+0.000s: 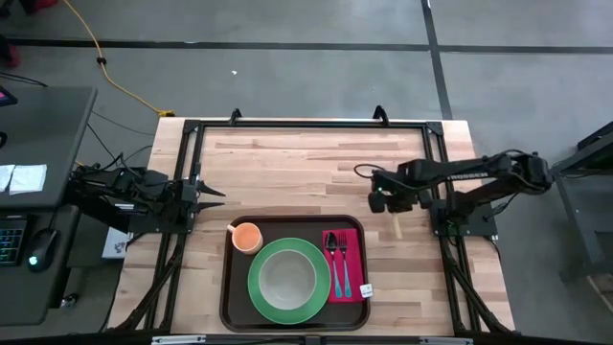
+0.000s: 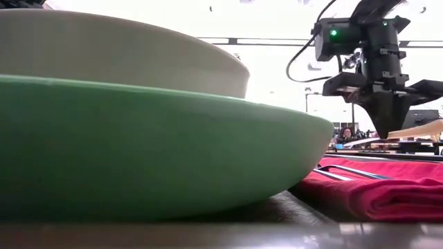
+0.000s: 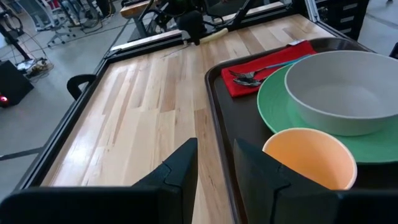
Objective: Set up tray
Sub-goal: Put the yellow knife on the red napkin
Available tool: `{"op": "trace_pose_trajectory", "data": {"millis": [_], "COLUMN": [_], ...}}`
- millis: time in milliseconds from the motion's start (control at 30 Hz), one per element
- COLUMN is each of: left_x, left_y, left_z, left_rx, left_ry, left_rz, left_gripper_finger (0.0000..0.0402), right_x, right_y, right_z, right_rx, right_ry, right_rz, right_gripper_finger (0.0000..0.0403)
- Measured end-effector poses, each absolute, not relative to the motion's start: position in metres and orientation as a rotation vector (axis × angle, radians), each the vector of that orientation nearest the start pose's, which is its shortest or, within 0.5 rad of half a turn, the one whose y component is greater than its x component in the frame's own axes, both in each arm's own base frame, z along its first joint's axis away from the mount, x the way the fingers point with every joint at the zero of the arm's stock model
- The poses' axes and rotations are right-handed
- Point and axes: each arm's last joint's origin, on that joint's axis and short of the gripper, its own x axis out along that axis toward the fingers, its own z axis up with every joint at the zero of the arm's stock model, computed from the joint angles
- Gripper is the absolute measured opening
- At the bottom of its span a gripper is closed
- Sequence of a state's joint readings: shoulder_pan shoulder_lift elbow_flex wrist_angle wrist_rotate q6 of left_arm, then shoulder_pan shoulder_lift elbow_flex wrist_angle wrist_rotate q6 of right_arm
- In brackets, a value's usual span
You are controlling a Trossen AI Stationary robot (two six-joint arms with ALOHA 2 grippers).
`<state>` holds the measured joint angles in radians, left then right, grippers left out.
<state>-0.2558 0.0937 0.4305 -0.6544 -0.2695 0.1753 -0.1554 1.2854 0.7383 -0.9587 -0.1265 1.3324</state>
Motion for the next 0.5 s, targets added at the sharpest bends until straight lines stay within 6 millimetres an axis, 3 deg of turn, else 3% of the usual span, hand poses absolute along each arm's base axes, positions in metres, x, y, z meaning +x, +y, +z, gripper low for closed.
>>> {"op": "trace_pose_trajectory", "data": {"millis": [500], "left_x": [0.059], "left_y": [-0.008], "left_z": [0.236], "left_rx": [0.252], "left_ry": [0.307], "left_rz": [-0.045], "left_gripper_finger": [0.0136], "right_x": [0.205], "right_y": [0.001], "right_z": [0.186], "right_rx": [1.331], "right_ry": [1.204], "right_rz": [-0.921], "right_gripper_finger": [0.003]}}
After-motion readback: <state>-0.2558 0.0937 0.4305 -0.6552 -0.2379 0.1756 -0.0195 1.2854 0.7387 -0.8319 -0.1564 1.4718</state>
